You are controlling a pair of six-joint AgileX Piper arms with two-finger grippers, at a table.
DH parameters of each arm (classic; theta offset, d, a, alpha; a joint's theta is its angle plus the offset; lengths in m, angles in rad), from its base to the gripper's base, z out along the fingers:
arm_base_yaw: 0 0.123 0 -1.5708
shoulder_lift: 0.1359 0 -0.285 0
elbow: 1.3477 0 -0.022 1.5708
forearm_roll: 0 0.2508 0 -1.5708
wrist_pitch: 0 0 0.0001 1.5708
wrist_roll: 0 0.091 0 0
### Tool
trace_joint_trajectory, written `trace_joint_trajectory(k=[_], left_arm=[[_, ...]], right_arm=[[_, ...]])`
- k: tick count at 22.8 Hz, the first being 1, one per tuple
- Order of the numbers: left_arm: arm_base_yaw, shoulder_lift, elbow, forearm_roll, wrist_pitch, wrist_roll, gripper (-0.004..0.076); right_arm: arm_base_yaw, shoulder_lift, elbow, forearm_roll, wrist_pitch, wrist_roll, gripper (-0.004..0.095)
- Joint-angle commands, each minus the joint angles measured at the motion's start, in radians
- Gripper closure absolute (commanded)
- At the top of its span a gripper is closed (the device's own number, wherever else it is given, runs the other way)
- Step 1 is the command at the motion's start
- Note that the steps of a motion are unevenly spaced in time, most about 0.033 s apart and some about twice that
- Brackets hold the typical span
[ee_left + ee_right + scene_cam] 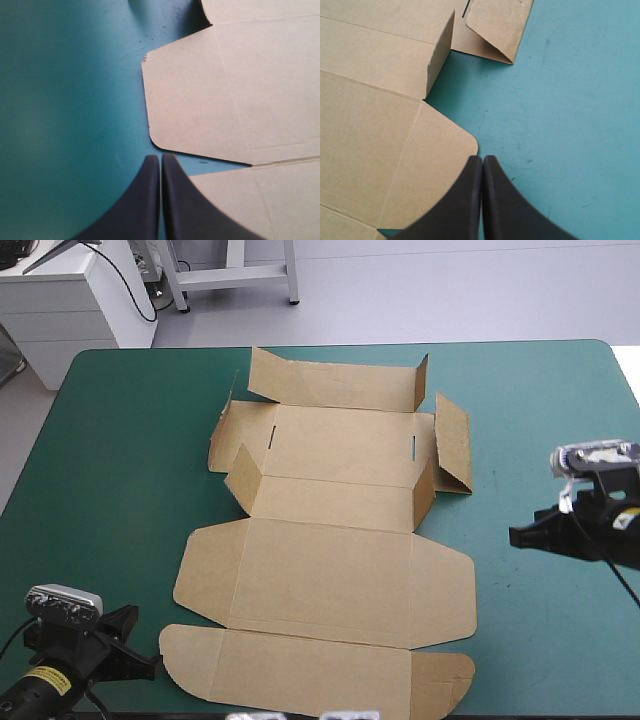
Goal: Fold the box
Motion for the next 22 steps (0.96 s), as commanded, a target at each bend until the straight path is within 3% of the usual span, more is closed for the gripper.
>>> trace_joint_trajectory(k=[1, 6, 15, 17, 18, 22], left_arm=[[-0.001, 0.010, -0.022, -0.011, -0.067, -0.008, 0.0731], [-0.001, 0.010, -0.022, -0.011, -0.067, -0.008, 0.0731], [-0.001, 0.010, -0.022, -0.011, -0.067, -0.008, 0.0731], [-0.001, 0.010, -0.022, -0.011, -0.067, -0.008, 0.0731], [-0.001, 0.010, -0.022, -0.011, -0.067, -0.008, 0.0731], [-0.001, 0.010, -0.022, -0.011, -0.067, -0.008, 0.0731]], right_arm=[[0.003, 0.131, -0.145, 0.041, 0.023, -0.012, 0.0926], [0.027, 0.326, -0.330, 0.068, 0.054, 0.001, 0.0922], [0.223, 0.578, -0.451, 0.024, 0.040, 0.091, 0.0912], [0.279, 0.631, -0.451, -0.051, 0.030, 0.106, 0.0837], [0.307, 0.657, -0.451, -0.066, 0.029, 0.122, 0.0750], [0.335, 0.707, -0.453, -0.069, 0.031, 0.173, 0.0501]])
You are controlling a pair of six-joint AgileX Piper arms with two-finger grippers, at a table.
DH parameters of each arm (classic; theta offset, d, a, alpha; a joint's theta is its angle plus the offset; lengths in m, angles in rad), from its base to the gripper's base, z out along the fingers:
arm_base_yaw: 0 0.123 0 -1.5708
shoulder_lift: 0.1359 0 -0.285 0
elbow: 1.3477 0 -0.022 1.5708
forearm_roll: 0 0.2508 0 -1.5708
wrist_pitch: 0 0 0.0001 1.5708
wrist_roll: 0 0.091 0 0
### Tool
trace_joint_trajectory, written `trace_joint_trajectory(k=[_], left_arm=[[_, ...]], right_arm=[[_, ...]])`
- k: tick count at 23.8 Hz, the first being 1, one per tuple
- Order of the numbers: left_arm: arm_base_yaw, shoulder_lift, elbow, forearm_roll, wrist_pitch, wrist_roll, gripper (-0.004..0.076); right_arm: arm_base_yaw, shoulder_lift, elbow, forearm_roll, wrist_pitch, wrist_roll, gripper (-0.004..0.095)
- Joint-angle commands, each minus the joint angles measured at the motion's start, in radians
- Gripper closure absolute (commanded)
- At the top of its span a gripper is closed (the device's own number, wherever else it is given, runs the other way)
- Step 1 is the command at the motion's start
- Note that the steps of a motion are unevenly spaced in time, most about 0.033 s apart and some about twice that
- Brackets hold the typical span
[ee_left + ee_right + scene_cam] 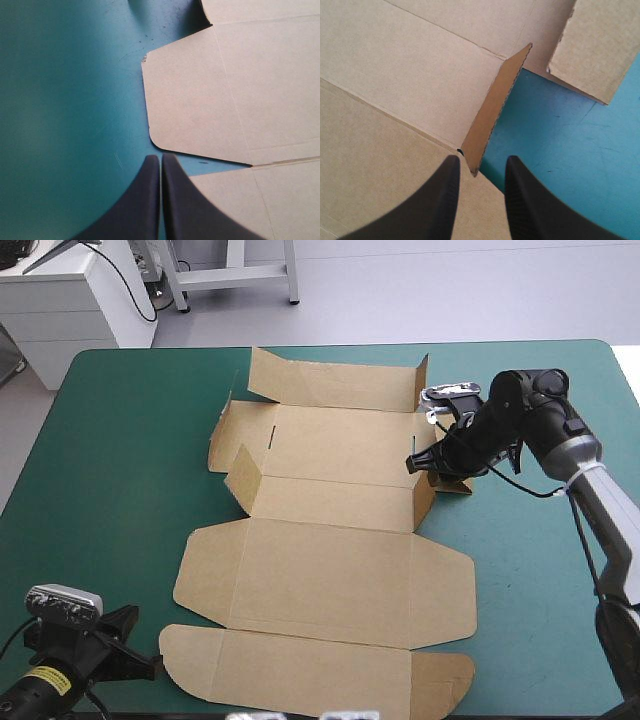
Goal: Fold the box
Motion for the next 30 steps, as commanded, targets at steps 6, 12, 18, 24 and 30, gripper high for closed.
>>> trace_joint_trajectory(k=[6, 12, 18, 24, 30], left_arm=[[-0.001, 0.010, -0.022, -0.011, -0.067, -0.008, 0.0731], [-0.001, 0.010, -0.022, -0.011, -0.065, -0.008, 0.0731], [-0.001, 0.010, -0.022, -0.011, -0.065, -0.008, 0.0731], [-0.001, 0.010, -0.022, -0.011, -0.059, -0.008, 0.0731], [-0.001, 0.010, -0.022, -0.011, -0.059, -0.008, 0.0731]], right_arm=[[0.005, 0.059, -0.035, 0.011, -0.040, 0.018, 0.0490], [0.005, 0.132, -0.035, 0.058, -0.072, 0.018, 0.0492], [0.005, 0.174, -0.035, 0.102, -0.104, 0.018, 0.0492], [0.005, 0.208, -0.035, 0.079, -0.099, 0.010, 0.0810], [0.015, 0.208, -0.035, -0.009, -0.096, -0.003, 0.0918]])
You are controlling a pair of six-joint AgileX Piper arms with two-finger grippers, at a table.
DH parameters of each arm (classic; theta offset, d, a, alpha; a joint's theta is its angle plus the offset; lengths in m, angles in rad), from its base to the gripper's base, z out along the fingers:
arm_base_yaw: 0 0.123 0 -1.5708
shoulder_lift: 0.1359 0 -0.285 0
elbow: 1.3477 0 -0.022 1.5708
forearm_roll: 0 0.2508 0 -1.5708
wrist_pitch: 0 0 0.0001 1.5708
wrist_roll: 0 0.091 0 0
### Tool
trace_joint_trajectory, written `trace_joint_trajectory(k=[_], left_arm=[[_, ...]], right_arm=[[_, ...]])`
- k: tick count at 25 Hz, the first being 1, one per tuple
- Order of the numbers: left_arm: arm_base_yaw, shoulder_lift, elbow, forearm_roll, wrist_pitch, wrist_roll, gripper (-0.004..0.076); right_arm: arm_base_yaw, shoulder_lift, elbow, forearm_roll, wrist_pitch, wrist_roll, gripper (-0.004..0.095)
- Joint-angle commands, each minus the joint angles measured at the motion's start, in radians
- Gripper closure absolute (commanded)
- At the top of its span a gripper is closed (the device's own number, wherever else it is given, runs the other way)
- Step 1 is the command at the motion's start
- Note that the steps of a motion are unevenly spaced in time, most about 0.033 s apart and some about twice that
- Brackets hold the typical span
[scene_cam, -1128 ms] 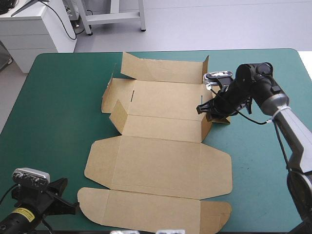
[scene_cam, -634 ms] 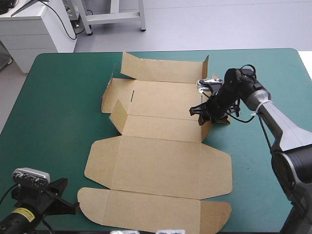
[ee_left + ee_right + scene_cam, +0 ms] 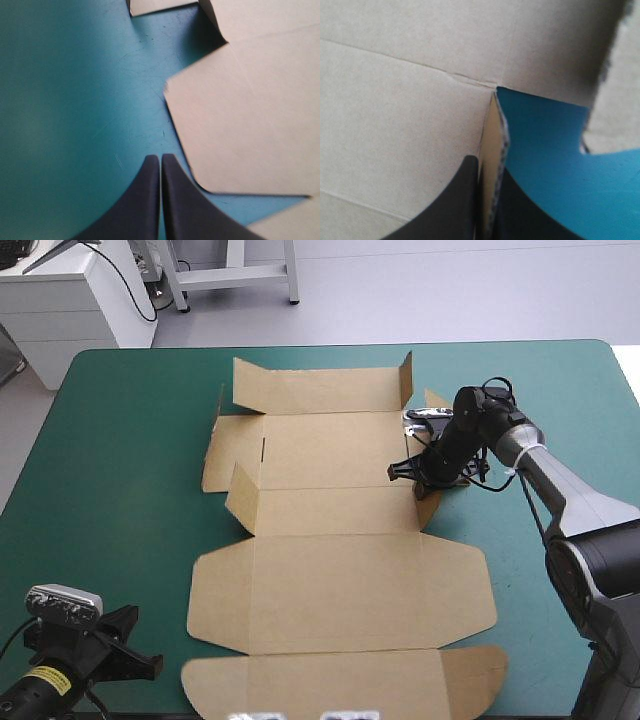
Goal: Fold the box
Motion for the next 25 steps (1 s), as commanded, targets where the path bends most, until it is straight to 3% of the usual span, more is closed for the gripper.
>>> trace_joint_trajectory(k=[1, 11, 22, 25], left_arm=[[-0.001, 0.010, -0.022, -0.011, -0.059, -0.008, 0.0731], [-0.001, 0.010, -0.022, -0.010, -0.059, -0.008, 0.0731], [-0.001, 0.010, -0.022, -0.010, -0.059, -0.008, 0.0731], [-0.001, 0.010, -0.022, -0.010, -0.059, -0.008, 0.0731]], right_arm=[[0.012, -0.049, -0.030, -0.052, 0.006, -0.031, 0.0918], [0.024, -0.049, -0.242, -0.082, -0.018, -0.440, 0.0919], [0.056, -0.004, -0.262, -0.042, 0.001, -0.871, 0.0926], [0.100, 0.026, -0.277, -0.025, -0.029, -0.915, 0.0927]])
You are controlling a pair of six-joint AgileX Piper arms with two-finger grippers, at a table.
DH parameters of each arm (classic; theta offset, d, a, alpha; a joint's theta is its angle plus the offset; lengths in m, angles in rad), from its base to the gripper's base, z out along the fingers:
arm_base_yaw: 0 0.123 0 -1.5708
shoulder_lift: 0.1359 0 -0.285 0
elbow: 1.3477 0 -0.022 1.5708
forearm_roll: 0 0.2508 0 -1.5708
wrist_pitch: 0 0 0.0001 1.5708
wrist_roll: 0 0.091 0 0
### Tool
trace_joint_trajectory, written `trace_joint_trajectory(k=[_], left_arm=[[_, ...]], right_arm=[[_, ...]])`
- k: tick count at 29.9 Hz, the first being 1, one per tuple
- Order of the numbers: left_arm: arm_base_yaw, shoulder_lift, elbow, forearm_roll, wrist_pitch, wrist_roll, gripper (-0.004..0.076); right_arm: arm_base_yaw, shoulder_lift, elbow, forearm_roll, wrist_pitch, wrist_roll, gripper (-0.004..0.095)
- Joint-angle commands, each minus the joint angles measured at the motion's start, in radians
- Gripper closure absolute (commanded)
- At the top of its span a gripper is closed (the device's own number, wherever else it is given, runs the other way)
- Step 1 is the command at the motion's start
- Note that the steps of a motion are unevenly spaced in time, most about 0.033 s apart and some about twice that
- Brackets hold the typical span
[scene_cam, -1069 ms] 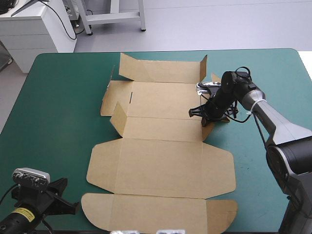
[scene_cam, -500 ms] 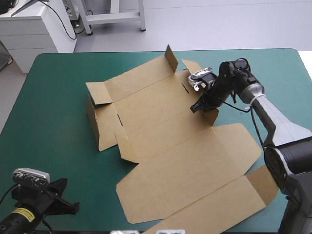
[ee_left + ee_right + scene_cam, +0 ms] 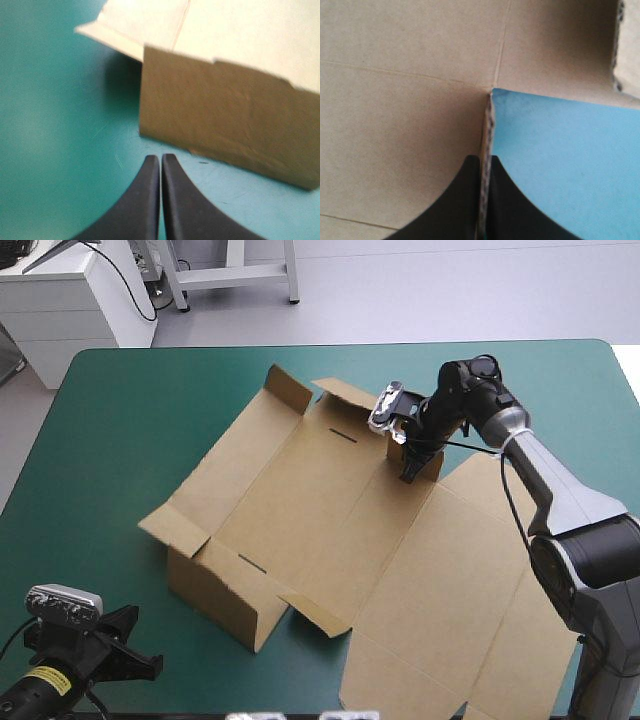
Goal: Fold the box
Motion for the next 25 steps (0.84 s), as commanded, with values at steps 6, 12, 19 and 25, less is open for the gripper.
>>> trace_joint_trajectory(k=[6, 12, 19, 25], left_arm=[[-0.001, 0.010, -0.022, -0.010, -0.059, -0.008, 0.0731], [-0.001, 0.010, -0.022, -0.010, -0.059, -0.008, 0.0731], [-0.001, 0.010, -0.022, -0.010, -0.059, -0.008, 0.0731], [-0.001, 0.010, -0.022, -0.010, -0.059, -0.008, 0.0731]], right_arm=[[0.135, 0.021, -0.105, 0.048, -0.072, -0.142, 0.0927], [0.229, 0.056, -0.178, 0.048, -0.093, -0.182, 0.0928], [0.278, 0.067, -0.198, 0.048, -0.105, -0.205, 0.0928], [0.278, 0.068, -0.198, 0.031, -0.110, -0.184, 0.0914]])
